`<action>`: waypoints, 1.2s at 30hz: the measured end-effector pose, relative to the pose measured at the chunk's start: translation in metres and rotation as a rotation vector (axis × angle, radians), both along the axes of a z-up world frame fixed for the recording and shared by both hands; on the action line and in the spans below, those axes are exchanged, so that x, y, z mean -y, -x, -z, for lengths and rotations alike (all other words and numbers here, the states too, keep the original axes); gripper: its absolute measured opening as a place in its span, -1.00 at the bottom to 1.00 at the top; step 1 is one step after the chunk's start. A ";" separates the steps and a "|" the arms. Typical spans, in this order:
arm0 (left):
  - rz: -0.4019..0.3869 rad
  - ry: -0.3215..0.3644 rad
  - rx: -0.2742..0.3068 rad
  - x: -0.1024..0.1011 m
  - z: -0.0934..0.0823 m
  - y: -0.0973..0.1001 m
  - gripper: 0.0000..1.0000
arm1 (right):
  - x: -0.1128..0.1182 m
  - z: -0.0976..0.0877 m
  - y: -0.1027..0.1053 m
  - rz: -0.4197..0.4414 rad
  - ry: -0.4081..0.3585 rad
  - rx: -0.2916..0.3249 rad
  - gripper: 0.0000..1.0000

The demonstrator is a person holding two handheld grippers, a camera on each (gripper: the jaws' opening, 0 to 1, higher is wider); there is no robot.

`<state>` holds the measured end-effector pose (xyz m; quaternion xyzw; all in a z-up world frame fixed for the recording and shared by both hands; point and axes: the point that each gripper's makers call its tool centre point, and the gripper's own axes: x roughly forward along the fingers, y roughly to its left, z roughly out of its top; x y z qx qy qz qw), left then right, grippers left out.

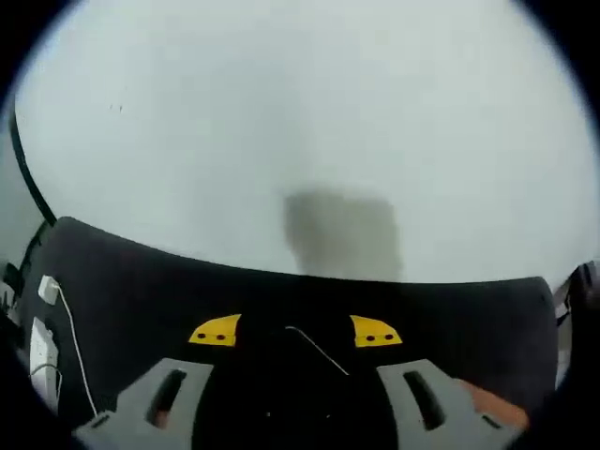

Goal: Connect the charging cable to the phone, plug the charger into the socket, and turn on the power strip switch to charge the phone.

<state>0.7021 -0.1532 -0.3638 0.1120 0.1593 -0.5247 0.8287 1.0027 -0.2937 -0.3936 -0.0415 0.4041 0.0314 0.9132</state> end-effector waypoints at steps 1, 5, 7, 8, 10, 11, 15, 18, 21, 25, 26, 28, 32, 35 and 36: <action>-0.002 0.004 0.001 0.000 -0.001 0.000 -0.91 | 0.003 0.003 -0.001 0.000 0.041 -0.019 -0.27; -0.001 0.008 0.006 0.000 -0.003 0.000 -0.91 | -0.005 0.020 0.007 -0.002 -0.011 -0.091 -0.39; 0.001 0.010 0.005 0.000 -0.004 0.001 -0.91 | -0.005 0.023 0.013 0.006 -0.031 -0.097 -0.41; 0.002 0.006 0.005 -0.001 -0.003 0.002 -0.91 | -0.005 0.022 0.013 0.005 -0.033 -0.093 -0.41; 0.002 0.007 0.006 -0.001 -0.003 0.001 -0.91 | -0.007 0.023 0.017 -0.004 -0.029 -0.104 -0.41; 0.000 0.008 0.007 -0.001 -0.004 0.001 -0.91 | -0.007 0.023 0.016 -0.007 -0.027 -0.115 -0.41; -0.002 0.013 0.009 -0.002 -0.006 0.001 -0.91 | -0.011 0.024 0.021 -0.049 -0.019 -0.160 -0.42; -0.002 0.017 0.011 -0.003 -0.006 0.001 -0.91 | -0.019 0.025 0.035 -0.108 -0.016 -0.199 -0.42; 0.010 0.012 0.007 -0.001 -0.005 0.004 -0.91 | -0.028 0.026 0.062 -0.173 0.003 -0.244 -0.42; 0.023 0.005 0.006 -0.001 -0.006 0.006 -0.91 | -0.033 0.025 0.084 -0.246 0.026 -0.242 -0.44; 0.028 0.003 0.006 -0.001 -0.006 0.007 -0.91 | -0.034 0.026 0.095 -0.254 0.032 -0.246 -0.44; 0.041 -0.002 -0.007 -0.001 -0.005 0.009 -0.91 | -0.036 0.025 0.110 -0.292 0.039 -0.248 -0.44; 0.084 -0.039 -0.038 0.000 0.001 0.019 -0.91 | -0.041 0.026 0.145 -0.319 0.040 -0.246 -0.44; 0.148 -0.087 -0.045 -0.001 0.002 0.033 -0.91 | -0.038 0.026 0.161 -0.316 0.047 -0.250 -0.45; 0.162 -0.089 -0.054 -0.001 0.000 0.037 -0.91 | -0.038 0.026 0.168 -0.323 0.049 -0.254 -0.45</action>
